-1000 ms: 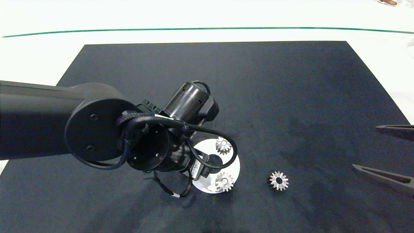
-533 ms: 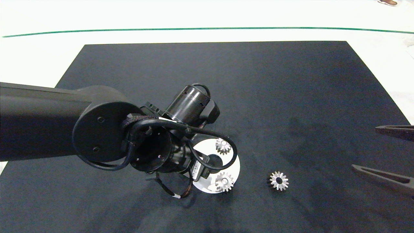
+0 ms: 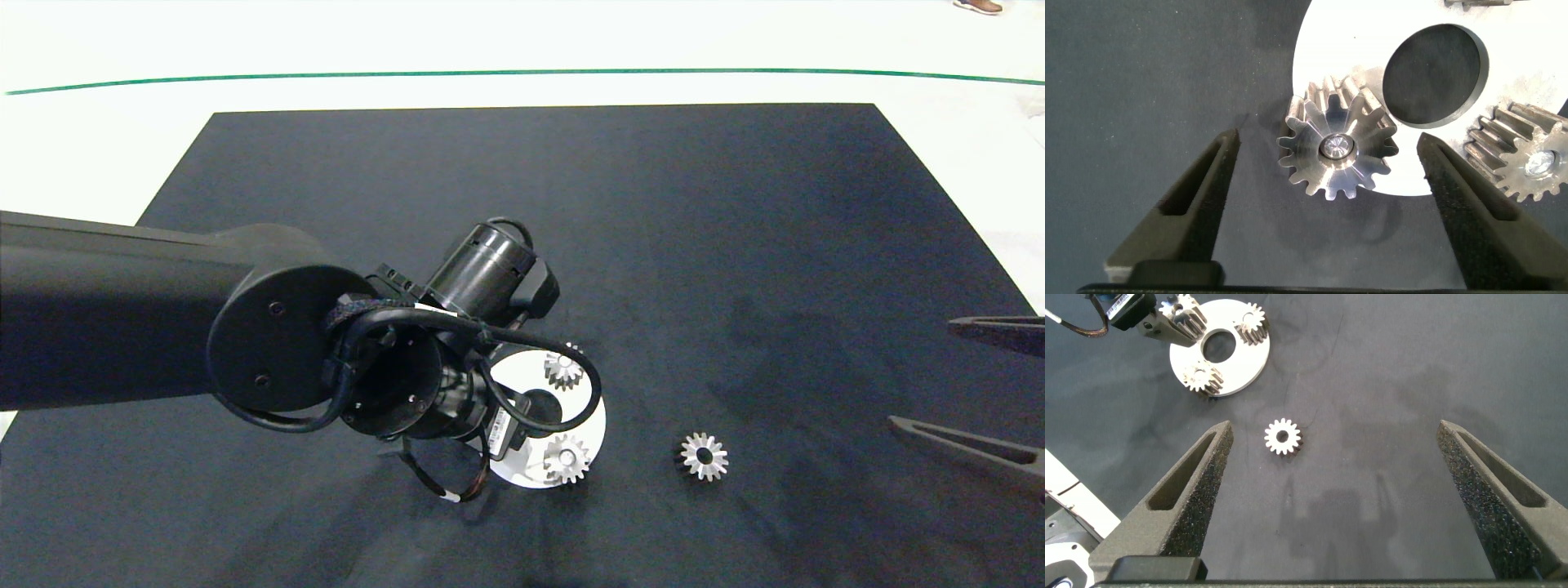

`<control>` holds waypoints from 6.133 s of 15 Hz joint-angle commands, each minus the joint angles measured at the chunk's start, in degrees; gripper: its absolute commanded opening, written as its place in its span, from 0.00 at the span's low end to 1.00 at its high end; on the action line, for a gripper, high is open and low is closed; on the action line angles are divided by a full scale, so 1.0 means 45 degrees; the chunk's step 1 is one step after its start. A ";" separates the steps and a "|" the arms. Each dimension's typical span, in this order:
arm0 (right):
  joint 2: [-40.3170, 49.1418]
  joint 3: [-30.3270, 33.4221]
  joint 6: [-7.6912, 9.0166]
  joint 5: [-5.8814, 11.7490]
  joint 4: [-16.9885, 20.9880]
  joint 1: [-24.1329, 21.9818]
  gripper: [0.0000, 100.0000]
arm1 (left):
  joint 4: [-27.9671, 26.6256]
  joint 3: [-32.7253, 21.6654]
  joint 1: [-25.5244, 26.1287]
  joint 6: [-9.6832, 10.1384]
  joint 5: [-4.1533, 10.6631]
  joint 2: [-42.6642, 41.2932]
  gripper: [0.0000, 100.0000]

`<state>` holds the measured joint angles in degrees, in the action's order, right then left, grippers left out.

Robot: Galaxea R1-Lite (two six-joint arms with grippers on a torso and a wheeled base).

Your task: Remove an incorrectly installed larger gear and replace it with the correct smaller gear

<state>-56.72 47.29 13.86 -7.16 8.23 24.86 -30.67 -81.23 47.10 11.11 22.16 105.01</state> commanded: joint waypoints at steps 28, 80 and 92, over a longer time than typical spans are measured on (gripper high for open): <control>0.0046 -0.0079 0.0064 -0.0011 -0.0188 0.0062 1.00 | -0.0040 0.0238 0.0489 -0.0027 0.0720 -0.0191 0.29; -0.1164 -0.0704 0.0103 0.0086 -0.2239 0.0082 1.00 | 0.1347 0.5121 -0.2030 0.1907 0.0466 -0.3316 0.28; -0.0969 -0.0918 0.0103 0.0223 -0.2102 0.1312 1.00 | 0.1328 0.5238 -0.1893 0.1829 0.0544 -0.4410 1.00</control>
<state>-61.11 43.46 14.21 -6.12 -1.18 29.73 -24.55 -57.60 38.63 19.18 24.48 86.21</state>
